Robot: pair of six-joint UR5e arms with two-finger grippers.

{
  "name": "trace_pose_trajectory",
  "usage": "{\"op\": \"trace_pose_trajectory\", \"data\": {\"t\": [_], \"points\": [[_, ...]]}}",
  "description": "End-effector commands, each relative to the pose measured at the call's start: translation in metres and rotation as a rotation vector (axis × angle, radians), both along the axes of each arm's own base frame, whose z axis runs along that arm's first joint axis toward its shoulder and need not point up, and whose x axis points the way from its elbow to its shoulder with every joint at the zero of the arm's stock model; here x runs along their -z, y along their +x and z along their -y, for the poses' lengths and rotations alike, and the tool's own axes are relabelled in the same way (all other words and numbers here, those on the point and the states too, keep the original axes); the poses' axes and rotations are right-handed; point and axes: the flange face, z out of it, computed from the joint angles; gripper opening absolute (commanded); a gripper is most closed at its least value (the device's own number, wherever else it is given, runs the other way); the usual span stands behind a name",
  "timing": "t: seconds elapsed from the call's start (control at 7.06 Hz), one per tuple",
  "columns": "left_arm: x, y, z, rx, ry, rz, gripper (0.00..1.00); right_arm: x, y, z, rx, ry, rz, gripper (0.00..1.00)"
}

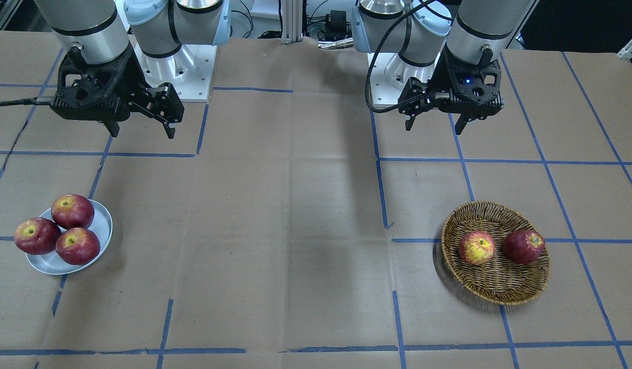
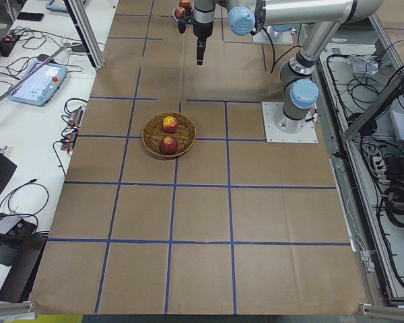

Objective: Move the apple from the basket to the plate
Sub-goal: 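Lower the left gripper over the yellow-red striped apple in the basket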

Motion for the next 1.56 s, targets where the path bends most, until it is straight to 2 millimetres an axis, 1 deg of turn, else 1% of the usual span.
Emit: {"op": "trace_pose_trajectory", "data": {"t": [0.0, 0.14, 0.28, 0.42, 0.57, 0.71, 0.85, 0.99, 1.13, 1.27, 1.42], "points": [[0.001, 0.001, 0.000, 0.010, 0.002, 0.003, 0.99, 0.000, 0.000, 0.000, 0.000, 0.000, 0.000, 1.00], [0.006, 0.006, 0.003, 0.022, 0.011, 0.003, 0.99, 0.000, 0.000, 0.000, 0.000, 0.001, 0.000, 1.00], [0.011, 0.014, 0.010, 0.085, 0.022, 0.004, 0.99, 0.000, 0.000, 0.000, 0.000, 0.000, 0.000, 1.00], [0.017, 0.027, 0.018, 0.131, 0.018, 0.007, 0.99, 0.000, 0.000, 0.000, 0.000, 0.000, 0.000, 1.00], [0.033, 0.053, 0.038, 0.112, 0.040, -0.001, 0.99, 0.000, 0.000, 0.000, 0.000, 0.001, 0.000, 1.00], [0.051, 0.076, 0.066, 0.147, -0.026, 0.024, 0.99, 0.000, 0.000, 0.000, 0.000, 0.001, 0.000, 1.00], [0.069, 0.089, 0.087, 0.214, -0.058, 0.042, 0.99, 0.000, 0.000, 0.000, 0.000, 0.000, 0.000, 1.00], [0.098, 0.115, 0.101, 0.205, -0.016, 0.025, 0.99, 0.000, 0.000, 0.000, 0.001, 0.001, 0.000, 1.00], [0.124, 0.147, 0.115, 0.211, -0.009, 0.027, 0.99, 0.000, 0.000, 0.000, 0.000, 0.001, 0.000, 1.00], [0.156, 0.164, 0.131, 0.244, -0.018, 0.037, 0.99, 0.000, 0.000, 0.000, 0.002, 0.001, -0.001, 1.00], [0.186, 0.168, 0.142, 0.240, 0.003, 0.025, 0.99, 0.000, 0.000, 0.000, 0.001, 0.001, 0.000, 1.00]]}}
